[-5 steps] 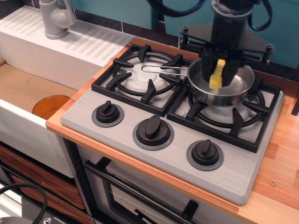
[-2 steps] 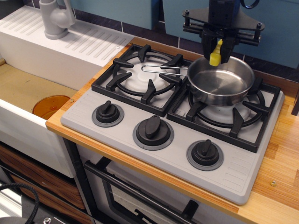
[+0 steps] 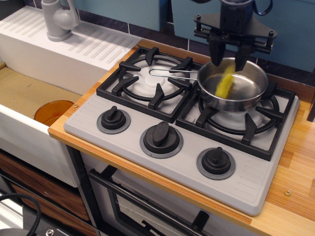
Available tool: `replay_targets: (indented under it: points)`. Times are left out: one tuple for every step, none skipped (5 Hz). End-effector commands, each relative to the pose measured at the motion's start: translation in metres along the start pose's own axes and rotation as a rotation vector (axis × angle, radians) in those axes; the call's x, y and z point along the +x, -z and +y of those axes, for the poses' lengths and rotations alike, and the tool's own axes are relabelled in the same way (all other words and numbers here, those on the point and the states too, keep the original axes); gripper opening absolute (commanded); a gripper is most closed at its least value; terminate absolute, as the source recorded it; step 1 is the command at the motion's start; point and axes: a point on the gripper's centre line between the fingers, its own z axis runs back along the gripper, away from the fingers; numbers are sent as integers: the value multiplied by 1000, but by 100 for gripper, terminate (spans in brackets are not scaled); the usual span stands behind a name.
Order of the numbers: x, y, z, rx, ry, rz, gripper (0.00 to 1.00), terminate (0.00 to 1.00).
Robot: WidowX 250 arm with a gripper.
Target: Put pot or pan on stove and put fry in pot or pan
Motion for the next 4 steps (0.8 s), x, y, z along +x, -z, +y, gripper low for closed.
replay_targets:
  points:
    - [14, -43, -4, -3, -29, -16, 100, 0]
    - [13, -49, -5, 7, -35, -5, 100, 0]
    - [10, -48, 3, 12, -15, -4, 100, 0]
    - [15, -50, 24, 12, 39, -12, 100, 0]
